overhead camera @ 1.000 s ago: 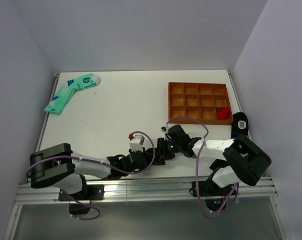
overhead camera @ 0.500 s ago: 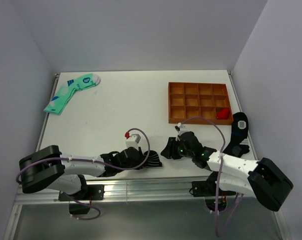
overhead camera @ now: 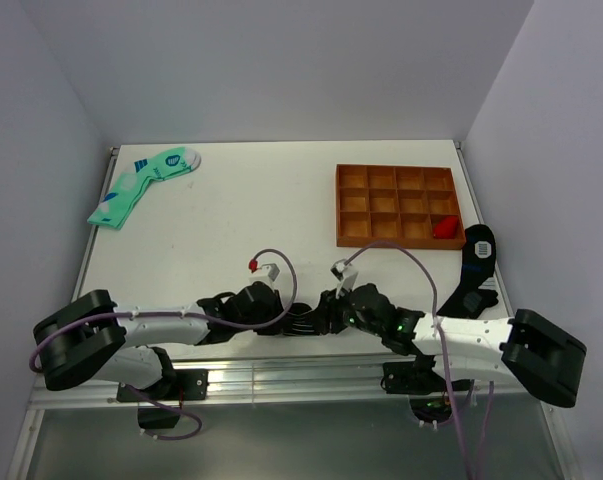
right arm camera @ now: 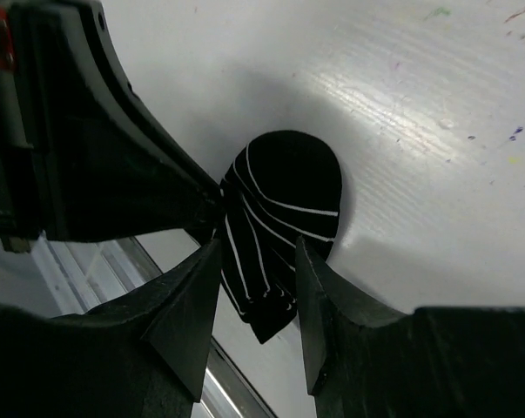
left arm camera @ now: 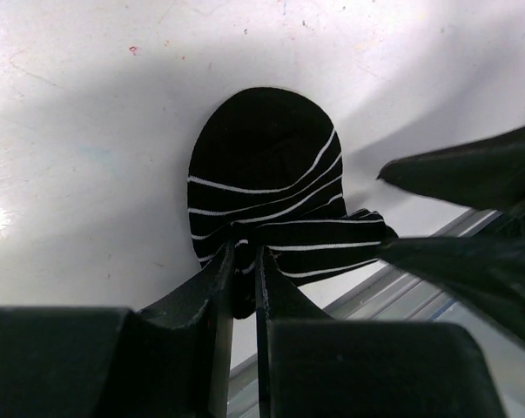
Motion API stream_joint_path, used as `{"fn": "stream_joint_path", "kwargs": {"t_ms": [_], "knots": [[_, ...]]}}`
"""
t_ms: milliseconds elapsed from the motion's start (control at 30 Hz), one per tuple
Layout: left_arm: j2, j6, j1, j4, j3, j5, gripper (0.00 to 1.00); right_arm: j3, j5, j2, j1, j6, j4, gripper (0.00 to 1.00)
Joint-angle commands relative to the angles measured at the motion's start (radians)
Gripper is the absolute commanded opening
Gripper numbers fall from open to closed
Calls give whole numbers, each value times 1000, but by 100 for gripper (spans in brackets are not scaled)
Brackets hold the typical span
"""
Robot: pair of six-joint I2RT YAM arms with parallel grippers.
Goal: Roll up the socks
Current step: Roll the sock at the center of the board.
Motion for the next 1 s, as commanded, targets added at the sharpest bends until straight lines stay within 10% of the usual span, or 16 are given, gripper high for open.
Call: {"fn": "stream_joint_path", "kwargs": {"t_ms": [0, 967], "knots": [[20, 55, 28, -220, -9, 73, 0, 36, 119, 45, 66, -41, 93, 47], [101, 162, 197, -261, 63, 342, 0, 64, 74, 144, 233, -179, 161, 46]]}}
